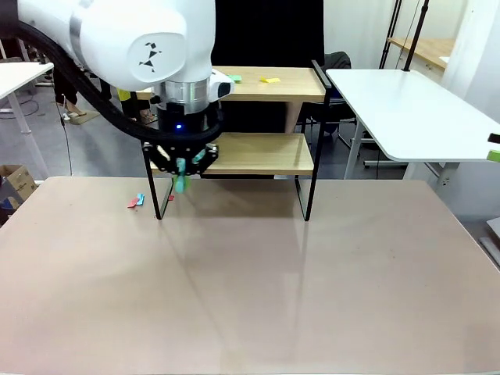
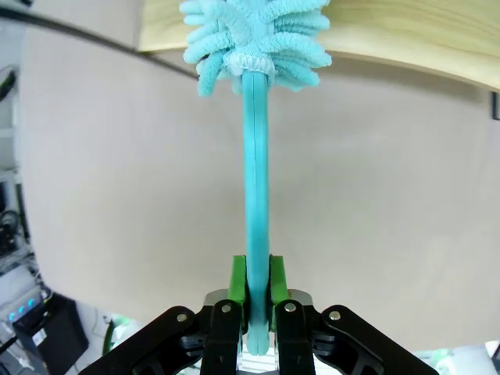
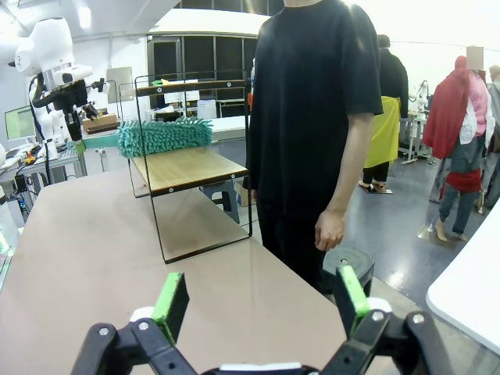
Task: Clean the shelf.
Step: Clean the specific section of the Shelf indicated by the human with the Duster.
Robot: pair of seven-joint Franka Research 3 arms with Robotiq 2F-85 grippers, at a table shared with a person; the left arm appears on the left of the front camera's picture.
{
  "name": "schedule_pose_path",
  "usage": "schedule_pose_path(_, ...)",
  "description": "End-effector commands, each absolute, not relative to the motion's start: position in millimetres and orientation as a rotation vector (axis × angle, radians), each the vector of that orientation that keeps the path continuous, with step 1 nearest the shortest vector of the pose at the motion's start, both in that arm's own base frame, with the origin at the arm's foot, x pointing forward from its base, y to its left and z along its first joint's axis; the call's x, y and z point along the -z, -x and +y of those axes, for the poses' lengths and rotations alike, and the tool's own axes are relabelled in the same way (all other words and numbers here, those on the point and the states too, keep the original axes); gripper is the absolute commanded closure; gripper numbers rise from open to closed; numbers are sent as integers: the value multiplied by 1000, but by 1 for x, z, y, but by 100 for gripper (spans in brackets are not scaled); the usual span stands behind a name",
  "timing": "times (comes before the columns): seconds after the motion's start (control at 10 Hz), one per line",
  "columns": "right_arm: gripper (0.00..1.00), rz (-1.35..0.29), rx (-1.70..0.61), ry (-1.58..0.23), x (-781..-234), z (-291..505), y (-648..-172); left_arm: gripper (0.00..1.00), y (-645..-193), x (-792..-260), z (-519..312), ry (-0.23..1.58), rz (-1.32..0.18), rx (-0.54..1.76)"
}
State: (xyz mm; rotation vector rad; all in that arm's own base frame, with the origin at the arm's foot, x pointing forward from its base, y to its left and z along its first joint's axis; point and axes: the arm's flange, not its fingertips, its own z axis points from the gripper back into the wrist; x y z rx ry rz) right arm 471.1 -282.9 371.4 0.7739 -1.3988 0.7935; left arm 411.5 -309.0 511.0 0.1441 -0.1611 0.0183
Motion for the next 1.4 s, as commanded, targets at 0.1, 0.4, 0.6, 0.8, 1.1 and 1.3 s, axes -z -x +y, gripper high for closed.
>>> schedule_pose_path(0.1, 0, -1366, -792, -762, -378, -279, -471, 86, -394, -512, -292, -318, -198, -105)
schedule_pose_path(0.4, 0, -1366, -792, -762, -378, -279, -471, 86, -379, -524, -295, -423, -240, -143)
schedule_pose_path(0.6, 0, -1366, -792, -762, -378, -279, -471, 86, -368, -531, -306, -431, -326, -124)
schedule_pose_path(0.8, 0, -1366, -792, -762, -378, -279, -471, 86, -373, -525, -306, -405, -268, -91)
schedule_pose_path(1.1, 0, -1366, -792, -762, -378, -279, -471, 86, -368, -527, -315, -384, -289, -72)
schedule_pose_path(1.3, 0, -1366, -792, -762, -378, -279, -471, 86, -364, -539, -295, -190, -333, 128)
